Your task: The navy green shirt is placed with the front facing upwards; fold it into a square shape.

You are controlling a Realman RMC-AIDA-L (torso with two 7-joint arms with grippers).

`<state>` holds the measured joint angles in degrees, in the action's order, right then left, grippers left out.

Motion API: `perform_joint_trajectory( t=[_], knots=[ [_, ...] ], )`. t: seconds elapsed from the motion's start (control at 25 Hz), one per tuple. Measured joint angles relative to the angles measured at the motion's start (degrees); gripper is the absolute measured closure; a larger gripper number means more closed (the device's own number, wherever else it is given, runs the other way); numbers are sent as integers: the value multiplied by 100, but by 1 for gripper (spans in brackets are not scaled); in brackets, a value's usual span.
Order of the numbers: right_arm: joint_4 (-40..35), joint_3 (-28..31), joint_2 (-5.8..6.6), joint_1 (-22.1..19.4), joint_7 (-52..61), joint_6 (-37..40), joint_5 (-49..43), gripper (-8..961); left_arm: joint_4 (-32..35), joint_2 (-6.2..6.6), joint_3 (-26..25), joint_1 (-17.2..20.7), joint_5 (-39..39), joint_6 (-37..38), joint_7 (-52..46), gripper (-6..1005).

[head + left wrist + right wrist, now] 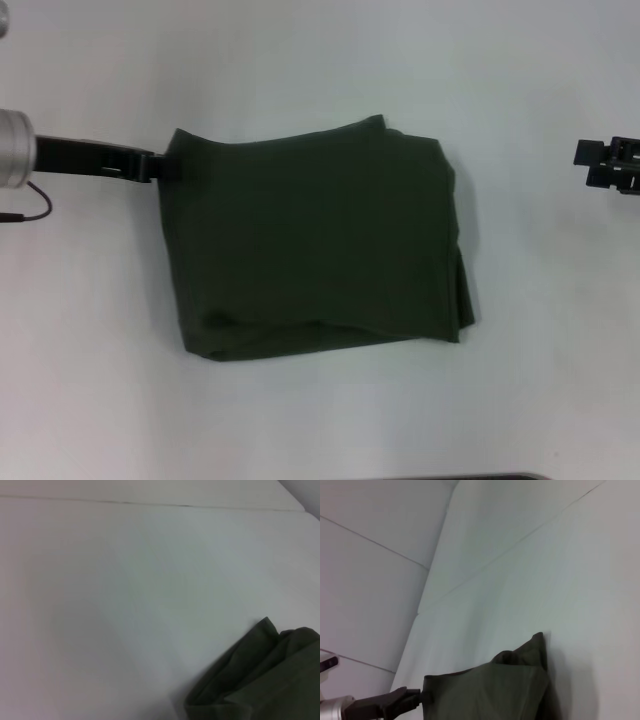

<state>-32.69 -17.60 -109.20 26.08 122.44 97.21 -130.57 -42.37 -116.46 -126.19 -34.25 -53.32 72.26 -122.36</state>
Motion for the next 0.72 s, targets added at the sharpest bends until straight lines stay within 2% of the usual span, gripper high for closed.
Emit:
perform_joint_trajectory(
  t=[0.08,0.2,0.44,0.72],
  knots=[
    [0,-5,-9,17,0,0,-9,95,-3,85,-60,11,-9,69,14,909],
    [0,-7,-20,23,2,0,-12,96,4,112,-81,-15,18,95,20,896],
    [0,-7,-21,22,1,-1,-1,96,-19,86,-134,-24,-17,70,9,871],
    [-37,-7,-13,21,-6,-2,4,96,-166,29,-852,57,-26,145,18,841]
  ],
)
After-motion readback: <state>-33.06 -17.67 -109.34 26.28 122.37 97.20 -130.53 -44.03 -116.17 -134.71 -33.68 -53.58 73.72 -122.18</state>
